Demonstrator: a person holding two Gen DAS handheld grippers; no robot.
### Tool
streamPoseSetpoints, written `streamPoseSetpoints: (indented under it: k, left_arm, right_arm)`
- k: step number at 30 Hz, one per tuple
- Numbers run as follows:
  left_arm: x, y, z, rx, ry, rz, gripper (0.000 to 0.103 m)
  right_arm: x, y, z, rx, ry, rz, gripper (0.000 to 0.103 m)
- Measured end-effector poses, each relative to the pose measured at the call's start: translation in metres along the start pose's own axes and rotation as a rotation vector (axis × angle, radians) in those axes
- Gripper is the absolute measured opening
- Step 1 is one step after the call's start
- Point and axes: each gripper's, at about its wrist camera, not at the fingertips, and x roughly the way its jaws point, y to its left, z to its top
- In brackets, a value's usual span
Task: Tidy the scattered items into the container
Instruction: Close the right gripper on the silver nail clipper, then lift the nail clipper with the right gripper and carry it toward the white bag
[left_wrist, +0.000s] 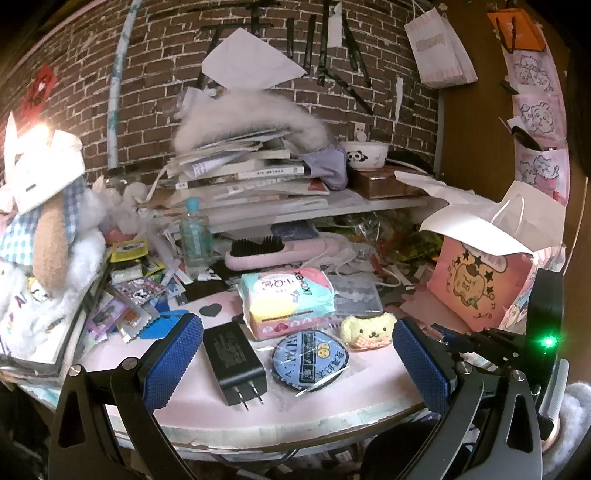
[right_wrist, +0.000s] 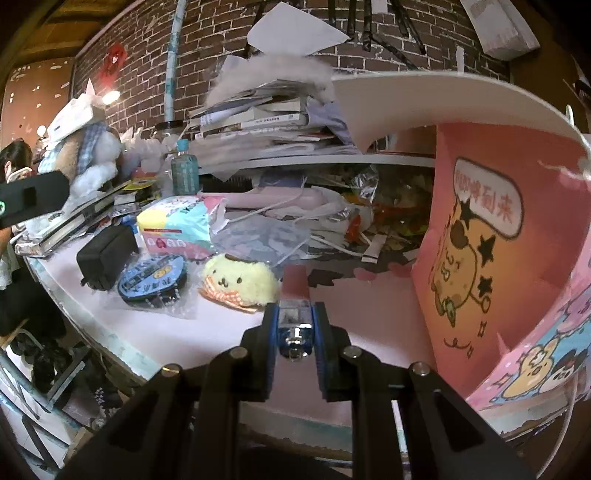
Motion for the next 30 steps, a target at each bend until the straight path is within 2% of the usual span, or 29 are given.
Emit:
streamPoseSetpoints:
  k: [5, 19, 30]
  left_arm:
    - [-0.001, -0.001, -0.001, 0.007, 0.0, -0.002, 0.103]
    - [-0.003, 0.004, 0.0, 0.006, -0.002, -0.002, 0.103]
    - [-0.003, 0.004, 0.001, 0.001, -0.003, -0.004, 0.103]
  right_arm:
    - [0.008, -0.002, -0.007, 0.01, 0.041, 0.008, 0.015]
    - [0.021, 0.001, 0.0, 0.001, 0.046, 0.009, 0.015]
    - [-0.018, 0.009, 0.017, -0.061, -0.095, 0.009, 0.015]
